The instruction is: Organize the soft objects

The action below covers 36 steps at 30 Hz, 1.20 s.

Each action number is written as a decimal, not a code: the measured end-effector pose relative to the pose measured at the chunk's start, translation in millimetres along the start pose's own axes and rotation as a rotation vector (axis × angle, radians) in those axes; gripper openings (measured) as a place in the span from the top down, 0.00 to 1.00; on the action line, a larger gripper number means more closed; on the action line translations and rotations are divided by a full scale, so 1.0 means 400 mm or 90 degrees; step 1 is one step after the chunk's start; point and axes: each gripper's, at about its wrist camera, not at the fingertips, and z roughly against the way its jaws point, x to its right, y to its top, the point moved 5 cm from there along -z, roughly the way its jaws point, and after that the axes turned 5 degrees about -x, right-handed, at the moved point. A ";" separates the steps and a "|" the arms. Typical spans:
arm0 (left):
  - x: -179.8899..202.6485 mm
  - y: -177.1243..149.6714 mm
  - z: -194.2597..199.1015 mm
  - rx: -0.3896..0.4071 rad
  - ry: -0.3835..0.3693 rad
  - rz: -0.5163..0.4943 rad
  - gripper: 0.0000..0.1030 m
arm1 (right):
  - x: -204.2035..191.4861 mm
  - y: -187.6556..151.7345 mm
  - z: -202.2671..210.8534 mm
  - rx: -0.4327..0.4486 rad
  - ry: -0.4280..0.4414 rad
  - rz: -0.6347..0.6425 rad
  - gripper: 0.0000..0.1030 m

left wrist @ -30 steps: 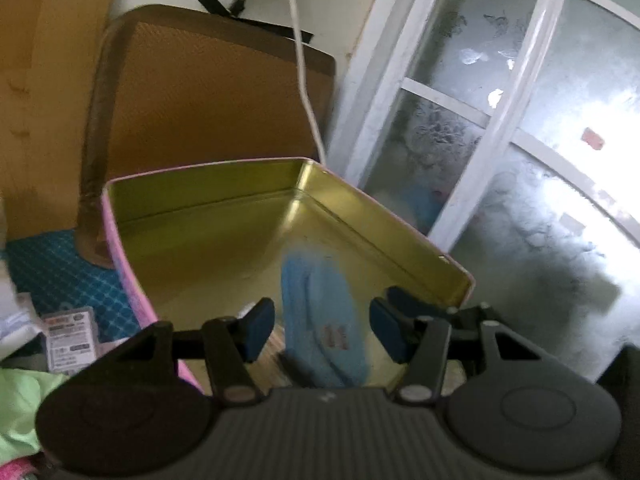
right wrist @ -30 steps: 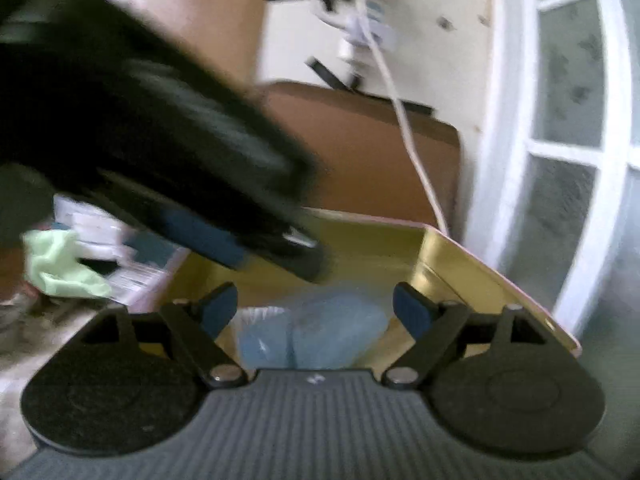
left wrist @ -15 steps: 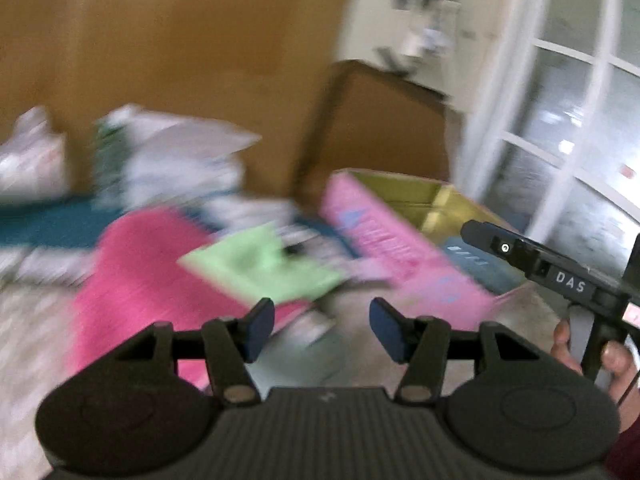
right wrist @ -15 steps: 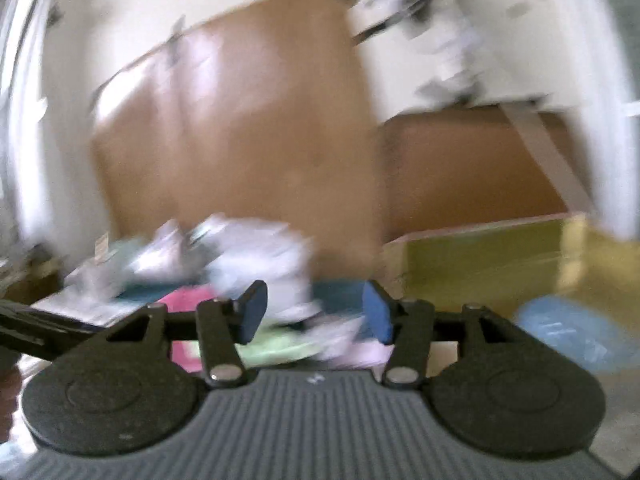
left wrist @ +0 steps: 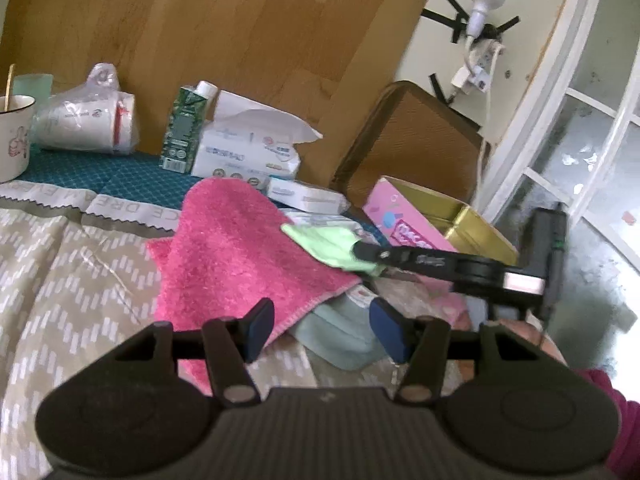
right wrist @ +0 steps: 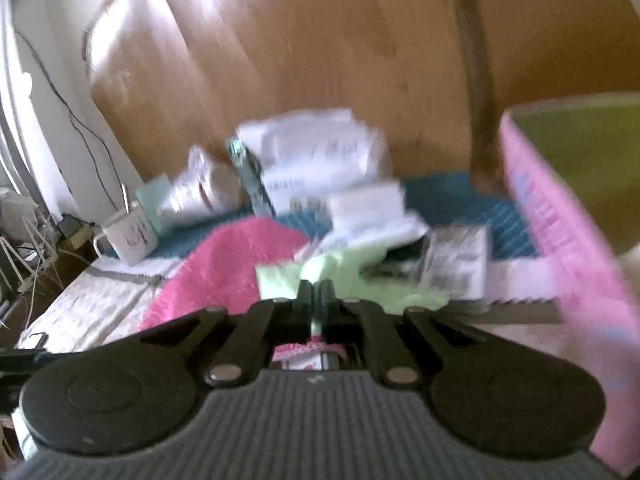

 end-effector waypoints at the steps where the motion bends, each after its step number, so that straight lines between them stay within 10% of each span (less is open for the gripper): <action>1: 0.009 -0.003 0.000 -0.002 -0.005 0.000 0.48 | -0.016 -0.009 0.043 0.020 -0.010 0.018 0.93; 10: 0.104 -0.068 -0.057 -0.082 -0.081 -0.014 0.48 | -0.105 -0.225 0.291 0.045 -0.006 0.109 0.93; 19: 0.145 -0.140 -0.090 -0.158 -0.088 -0.041 0.47 | -0.139 -0.342 0.228 -0.028 -0.024 0.152 0.88; 24: 0.118 -0.146 -0.063 -0.154 -0.086 -0.030 0.46 | -0.133 -0.324 0.272 0.003 -0.028 0.147 0.38; 36: 0.092 -0.140 -0.030 -0.158 -0.102 -0.012 0.45 | -0.114 -0.341 0.315 0.003 -0.042 0.137 0.26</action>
